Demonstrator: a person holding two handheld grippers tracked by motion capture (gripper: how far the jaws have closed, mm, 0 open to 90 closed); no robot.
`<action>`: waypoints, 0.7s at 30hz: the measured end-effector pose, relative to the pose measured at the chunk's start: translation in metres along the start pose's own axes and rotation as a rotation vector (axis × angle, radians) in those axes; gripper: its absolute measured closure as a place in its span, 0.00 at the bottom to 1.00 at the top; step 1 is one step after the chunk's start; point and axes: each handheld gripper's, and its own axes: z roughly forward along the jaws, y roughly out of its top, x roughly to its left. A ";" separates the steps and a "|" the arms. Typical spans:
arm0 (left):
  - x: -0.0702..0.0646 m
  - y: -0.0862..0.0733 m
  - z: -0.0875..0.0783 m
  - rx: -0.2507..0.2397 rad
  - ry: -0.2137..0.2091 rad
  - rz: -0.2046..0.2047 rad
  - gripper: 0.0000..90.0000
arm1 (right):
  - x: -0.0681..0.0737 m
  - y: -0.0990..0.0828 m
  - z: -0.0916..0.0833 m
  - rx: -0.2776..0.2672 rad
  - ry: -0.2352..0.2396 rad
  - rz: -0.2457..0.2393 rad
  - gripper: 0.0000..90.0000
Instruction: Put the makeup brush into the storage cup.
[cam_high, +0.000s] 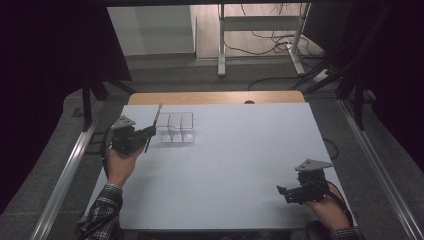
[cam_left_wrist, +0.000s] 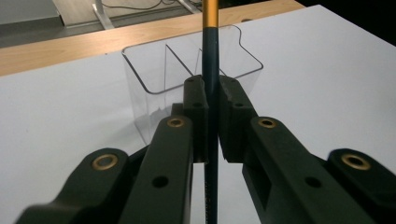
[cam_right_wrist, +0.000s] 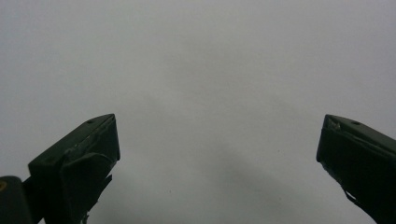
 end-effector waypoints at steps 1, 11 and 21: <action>0.001 0.001 0.000 -0.004 0.002 -0.001 0.93 | 0.000 0.000 0.000 0.000 0.000 0.000 0.00; 0.007 0.006 0.006 -0.026 0.019 -0.010 0.93 | 0.000 0.000 0.000 0.007 0.002 -0.002 0.00; 0.011 0.014 0.013 -0.053 0.029 -0.027 0.93 | 0.000 0.000 0.001 0.010 0.004 0.000 0.00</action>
